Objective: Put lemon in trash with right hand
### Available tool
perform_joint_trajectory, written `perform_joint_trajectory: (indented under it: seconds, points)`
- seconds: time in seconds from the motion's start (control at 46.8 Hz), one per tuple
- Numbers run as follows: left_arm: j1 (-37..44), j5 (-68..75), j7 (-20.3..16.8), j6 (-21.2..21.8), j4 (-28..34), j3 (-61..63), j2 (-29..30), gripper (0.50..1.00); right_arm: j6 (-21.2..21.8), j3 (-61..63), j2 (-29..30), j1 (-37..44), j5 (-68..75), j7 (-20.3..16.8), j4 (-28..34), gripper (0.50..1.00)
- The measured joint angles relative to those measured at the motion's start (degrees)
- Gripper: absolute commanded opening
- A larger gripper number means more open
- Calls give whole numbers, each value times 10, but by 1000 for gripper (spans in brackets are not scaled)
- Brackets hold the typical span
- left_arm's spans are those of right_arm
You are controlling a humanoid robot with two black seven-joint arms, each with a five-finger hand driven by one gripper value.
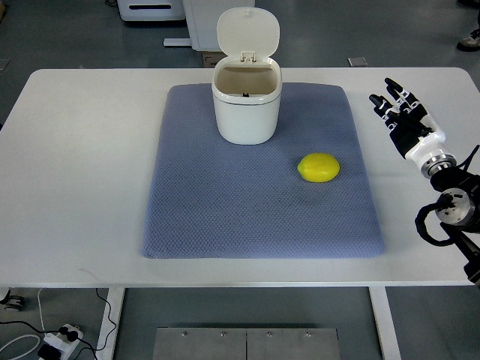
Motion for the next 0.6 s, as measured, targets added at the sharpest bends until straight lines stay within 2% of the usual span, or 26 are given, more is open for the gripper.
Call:
perform_joint_trajectory:
  seconds: [0.599]
  points:
    - [1, 0, 1, 0, 0, -2, 0, 1000, 0, -5, 3, 3, 0, 0, 0, 1000]
